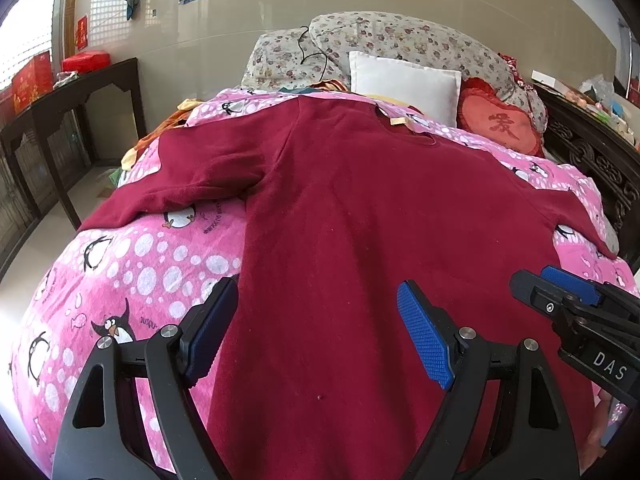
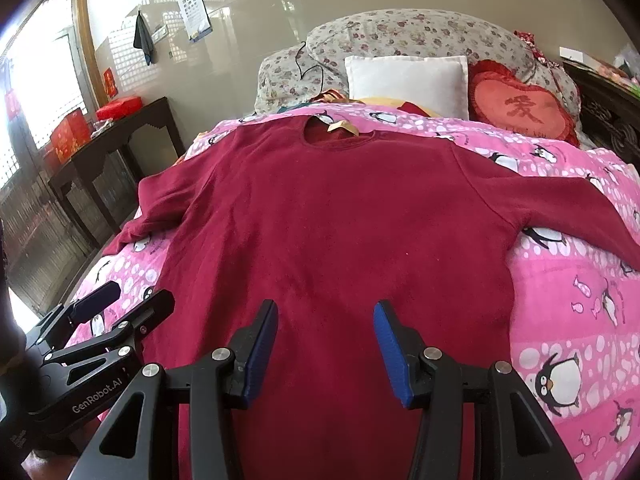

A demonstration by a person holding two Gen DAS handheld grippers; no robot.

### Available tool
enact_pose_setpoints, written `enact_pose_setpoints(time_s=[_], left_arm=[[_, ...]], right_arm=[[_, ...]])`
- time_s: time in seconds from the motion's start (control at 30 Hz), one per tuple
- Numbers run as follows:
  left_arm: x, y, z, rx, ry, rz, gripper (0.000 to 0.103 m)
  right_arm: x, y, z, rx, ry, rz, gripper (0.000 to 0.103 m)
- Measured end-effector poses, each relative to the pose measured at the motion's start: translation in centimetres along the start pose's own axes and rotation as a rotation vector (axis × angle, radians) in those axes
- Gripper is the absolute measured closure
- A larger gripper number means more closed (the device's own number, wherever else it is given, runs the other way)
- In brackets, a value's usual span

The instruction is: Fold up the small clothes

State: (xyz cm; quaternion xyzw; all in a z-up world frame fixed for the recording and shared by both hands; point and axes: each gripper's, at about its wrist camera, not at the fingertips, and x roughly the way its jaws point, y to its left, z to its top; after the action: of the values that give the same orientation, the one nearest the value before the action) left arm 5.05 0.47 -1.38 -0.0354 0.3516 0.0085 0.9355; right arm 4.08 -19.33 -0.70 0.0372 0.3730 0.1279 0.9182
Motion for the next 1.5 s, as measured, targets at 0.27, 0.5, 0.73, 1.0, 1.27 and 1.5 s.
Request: enact_pose_setpoints(time_s=[0.27, 0.5, 0.73, 1.0, 1.27, 1.5], left_arm=[[0.7, 0.7, 0.3, -0.004, 0.01, 0.004, 0.02], [0.9, 1.8, 0.5, -0.02, 0.009, 0.01, 0.02], [1.1, 3.3, 0.7, -0.038, 0.013, 0.017, 0.02], [1.1, 12.2, 2.4, -0.252, 0.075, -0.038, 0.02], [0.0, 26.4, 2.7, -0.535, 0.061, 0.103, 0.02], [-2.3, 34.1, 0.1, -0.682, 0.014, 0.175, 0.02]], right_arm=[[1.0, 1.1, 0.6, -0.033, 0.015, 0.006, 0.055], [2.0, 2.5, 1.3, -0.064, 0.027, 0.02, 0.054], [3.0, 4.1, 1.8, -0.102, 0.041, 0.03, 0.053], [5.0, 9.8, 3.6, -0.237, 0.04, 0.171, 0.053], [9.6, 21.8, 5.6, -0.477, 0.053, 0.425, 0.053], [16.2, 33.6, 6.0, -0.751, 0.141, 0.408, 0.053]])
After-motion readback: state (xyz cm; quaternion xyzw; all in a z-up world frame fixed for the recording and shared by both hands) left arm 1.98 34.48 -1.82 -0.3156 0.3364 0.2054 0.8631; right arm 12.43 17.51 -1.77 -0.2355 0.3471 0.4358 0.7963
